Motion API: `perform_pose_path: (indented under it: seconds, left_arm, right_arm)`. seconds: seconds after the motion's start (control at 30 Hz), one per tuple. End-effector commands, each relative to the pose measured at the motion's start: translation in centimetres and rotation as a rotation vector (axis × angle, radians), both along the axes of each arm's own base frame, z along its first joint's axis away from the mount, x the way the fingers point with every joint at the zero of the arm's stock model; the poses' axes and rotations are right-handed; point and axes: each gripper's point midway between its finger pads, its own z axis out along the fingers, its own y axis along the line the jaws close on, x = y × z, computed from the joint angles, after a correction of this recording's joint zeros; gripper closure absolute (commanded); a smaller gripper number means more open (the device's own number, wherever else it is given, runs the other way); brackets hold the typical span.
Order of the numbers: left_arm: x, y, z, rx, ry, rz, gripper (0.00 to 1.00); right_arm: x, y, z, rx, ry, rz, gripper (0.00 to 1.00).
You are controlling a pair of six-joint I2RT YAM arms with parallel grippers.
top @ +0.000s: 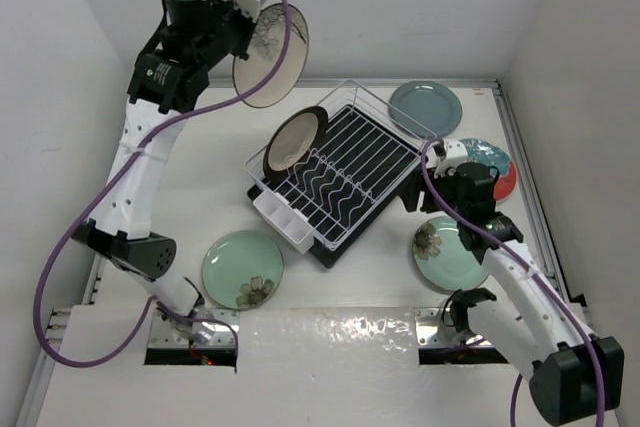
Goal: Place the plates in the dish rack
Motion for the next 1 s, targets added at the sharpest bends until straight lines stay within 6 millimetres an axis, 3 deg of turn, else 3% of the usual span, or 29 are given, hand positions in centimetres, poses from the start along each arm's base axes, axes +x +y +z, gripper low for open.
perform_pose_path:
  seconds: [0.0,0.2,0.43,0.47,0.53,0.6,0.63,0.73,0.97]
  left_arm:
    - [-3.1,-0.8,10.3,-0.091,-0.299,-0.027,1.0]
    - [-4.4,-5.0,9.9,-0.068,-0.29,-0.118,1.0]
    - [-6.0,-8.0,7.3,-0.024,-0.222,-0.161,1.0]
    - [-6.2,-8.6,6.2,-0.004,-0.2,-0.169,1.0]
    - [-6.3,-8.8,4.9,0.036,-0.189,-0.17,1.0]
    - [-5.8,-9.2,2.0,0.103,-0.163,-0.157,1.0]
    - [-6.0,-9.2,2.2,0.112,-0.174,-0.162,1.0]
    - [-5.5,-9.2,-0.7,0.201,-0.171,-0.151,1.0]
    - [-5.2,-9.7,-3.0,0.264,-0.164,-0.16,1.0]
  right_arm:
    - [0.5,0.1,0.9,0.03,-0.045,-0.023,0.35]
    - [0.9,0.5,1.2,0.05,-0.051,-0.014,0.35]
    - [1.0,0.6,0.7,0.051,-0.037,-0.013,0.35]
    - [0.9,0.6,0.6,0.05,-0.036,-0.015,0.35]
    - [0.8,0.6,0.4,0.049,-0.032,-0.015,0.35]
    - [0.7,0.5,0.3,0.047,-0.029,-0.017,0.35]
    - [0.6,0.4,0.1,0.046,-0.026,-0.017,0.35]
    - [0.5,0.3,0.1,0.044,-0.027,-0.022,0.35]
    - [-0.1,-0.1,-0.3,0.031,-0.023,-0.033,0.34]
